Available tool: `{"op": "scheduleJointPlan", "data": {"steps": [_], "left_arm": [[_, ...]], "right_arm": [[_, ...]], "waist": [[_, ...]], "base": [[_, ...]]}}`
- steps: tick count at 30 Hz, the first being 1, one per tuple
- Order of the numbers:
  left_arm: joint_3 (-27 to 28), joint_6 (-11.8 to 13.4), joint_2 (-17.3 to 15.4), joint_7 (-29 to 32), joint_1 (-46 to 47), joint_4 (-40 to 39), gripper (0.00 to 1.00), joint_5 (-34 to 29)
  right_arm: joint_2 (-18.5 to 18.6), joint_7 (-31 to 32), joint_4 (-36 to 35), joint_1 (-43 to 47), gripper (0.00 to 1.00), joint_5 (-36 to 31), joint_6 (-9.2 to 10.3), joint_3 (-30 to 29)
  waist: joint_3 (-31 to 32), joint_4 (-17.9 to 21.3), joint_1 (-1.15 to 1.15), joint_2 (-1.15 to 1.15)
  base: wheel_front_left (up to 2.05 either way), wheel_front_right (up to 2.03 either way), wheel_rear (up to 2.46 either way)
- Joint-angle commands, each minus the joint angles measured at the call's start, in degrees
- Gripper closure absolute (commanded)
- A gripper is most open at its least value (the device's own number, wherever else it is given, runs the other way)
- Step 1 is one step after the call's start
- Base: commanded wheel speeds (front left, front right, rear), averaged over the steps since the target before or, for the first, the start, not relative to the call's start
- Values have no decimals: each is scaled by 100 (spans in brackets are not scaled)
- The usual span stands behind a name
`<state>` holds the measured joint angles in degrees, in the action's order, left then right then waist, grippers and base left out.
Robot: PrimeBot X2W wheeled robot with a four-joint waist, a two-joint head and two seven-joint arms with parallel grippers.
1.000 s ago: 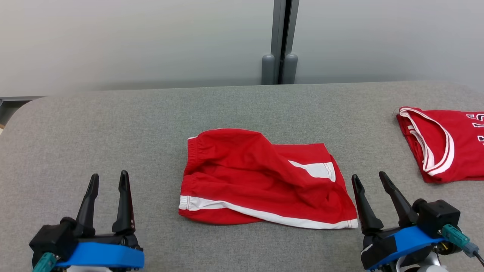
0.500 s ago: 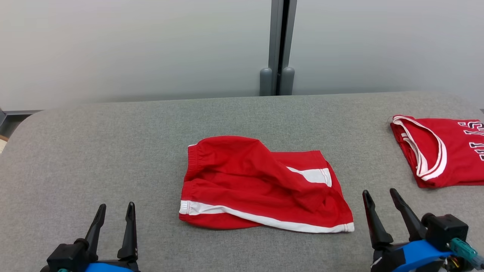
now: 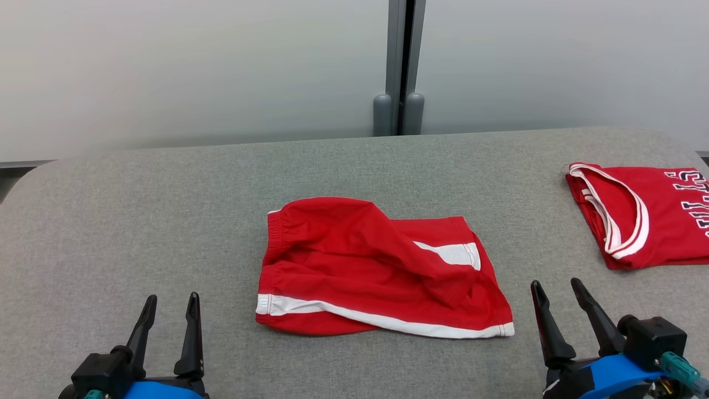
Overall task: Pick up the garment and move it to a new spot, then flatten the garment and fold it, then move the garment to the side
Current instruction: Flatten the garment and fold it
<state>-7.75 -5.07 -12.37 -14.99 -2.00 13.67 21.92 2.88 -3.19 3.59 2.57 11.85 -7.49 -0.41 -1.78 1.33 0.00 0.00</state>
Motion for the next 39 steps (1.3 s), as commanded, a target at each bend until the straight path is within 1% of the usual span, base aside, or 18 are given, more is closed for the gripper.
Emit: {"op": "scheduleJointPlan", "data": {"steps": [1, 7, 12, 16, 22, 28, 29, 30, 31, 32, 39], "left_arm": [[-6, -9, -4, -23, 95, 11, 0, -35], [-128, -45, -24, 20, 160, 64, 0, -41], [-420, -130, 2, 313, 327, 176, 0, 45], [-723, -206, -9, 627, 596, 455, 0, 193], [-1196, -250, -33, 1126, 1039, 1018, 0, 518], [-1498, -254, -126, 1197, 1284, 1317, 0, 827], [-1527, -253, -141, 1173, 1313, 1343, 24, 853], [-1551, -253, -148, 1156, 1328, 1379, 57, 892], [-1569, -254, -164, 1124, 1342, 1406, 80, 903], [-1567, -254, -172, 1087, 1351, 1434, 100, 937], [-1666, -255, -176, 918, 1363, 1527, 100, 1028]], "right_arm": [[0, -30, 1, -31, 0, 12, -1, 4], [0, -12, -25, -71, 0, 0, -1, 17], [0, 11, -9, -120, 0, 18, -1, 54], [0, 46, 46, -185, 0, 39, -1, 123], [0, 56, 132, -314, 0, 84, -1, 311], [0, 25, 232, -378, 0, 135, -1, 411], [0, 29, 253, -384, 0, 136, -1, 415], [0, 47, 279, -389, 0, 142, -1, 413], [0, 71, 306, -388, 0, 144, -1, 419], [0, 110, 333, -380, 0, 158, -1, 425], [1, 662, 689, -368, 0, 351, -1, 384]], "waist": [[-8, 2, 0, 0], [-41, 16, 0, 0], [-109, 28, 0, 0], [-197, 49, 0, 0], [-335, 152, 0, 0], [-442, 263, 0, 0], [-456, 278, 0, 0], [-464, 292, 0, 0], [-470, 302, 0, 0], [-473, 311, 0, 0], [-533, 320, 0, 0]], "base": [[0, 0, 0], [0, 0, 0], [0, 0, 0], [0, 0, 0], [0, 0, 0], [0, 0, 0], [0, 0, 0], [0, 0, 0], [0, 0, 0], [0, 0, 0], [0, 0, 0]]}}
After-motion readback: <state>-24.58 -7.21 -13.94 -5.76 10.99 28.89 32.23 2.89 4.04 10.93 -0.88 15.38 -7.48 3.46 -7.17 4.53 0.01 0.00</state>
